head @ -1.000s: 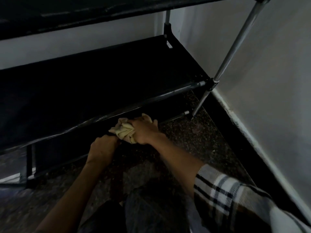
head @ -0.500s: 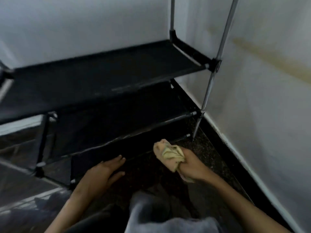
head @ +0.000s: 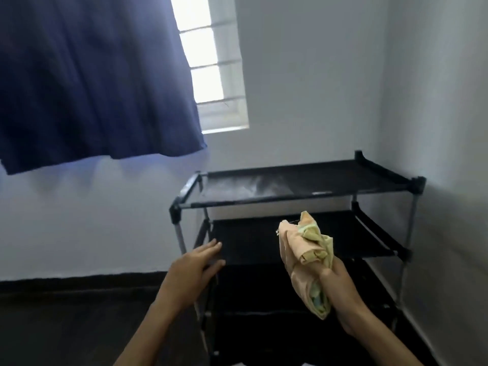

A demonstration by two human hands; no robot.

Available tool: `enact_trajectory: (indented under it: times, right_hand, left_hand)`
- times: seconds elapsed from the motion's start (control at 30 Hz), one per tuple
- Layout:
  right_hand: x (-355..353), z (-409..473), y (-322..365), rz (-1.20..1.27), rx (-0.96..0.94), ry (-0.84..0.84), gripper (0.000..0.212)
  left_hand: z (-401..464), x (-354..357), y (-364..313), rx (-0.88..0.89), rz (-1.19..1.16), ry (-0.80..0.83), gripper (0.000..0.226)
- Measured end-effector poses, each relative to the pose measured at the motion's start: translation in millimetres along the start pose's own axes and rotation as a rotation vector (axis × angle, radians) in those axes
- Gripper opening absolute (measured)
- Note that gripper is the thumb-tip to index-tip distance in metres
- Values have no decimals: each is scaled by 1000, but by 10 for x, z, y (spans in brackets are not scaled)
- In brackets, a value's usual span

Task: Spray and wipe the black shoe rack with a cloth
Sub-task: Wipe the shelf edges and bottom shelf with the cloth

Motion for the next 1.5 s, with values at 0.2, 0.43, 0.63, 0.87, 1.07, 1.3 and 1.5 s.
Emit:
enact_trajectory:
  times: [0.2, 0.43, 0.63, 0.87, 1.07, 1.3, 1.5]
  right_hand:
    - [730, 170, 348, -1, -84, 63, 23]
    - [1385, 460, 453, -346, -295, -15, 20]
    - [2009, 602, 495, -844, -518, -45, 57]
    - [2120, 904, 323, -1137, -449, 33, 57]
    - [2148, 801, 247, -1504, -528, -7, 72]
    - [2197, 968, 148, -1547, -523, 91, 74]
    - [1940, 783, 246, -1738, -864, 39, 50]
  left_hand:
    - [294, -720, 260, -73, 40, -116, 45]
    - [726, -944, 395, -150, 57, -181, 44]
    - [997, -790, 443, -221, -233, -97, 16]
    - [1089, -729, 623, -229, -278, -8, 28]
    - [1159, -667, 646, -227, -283, 96, 23]
    - [1215, -677, 661, -263, -227, 132, 21]
    - [1225, -650, 698, -333, -282, 104, 31]
Point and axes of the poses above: each hand's wrist, its own z-axis towards the middle knuckle, its own x-axis out of the palm, y = z × x, the point moved 8 cm from there along z, towards the middle knuckle, and after that the axes turned 8 degrees about z, right-handed, at the moved point
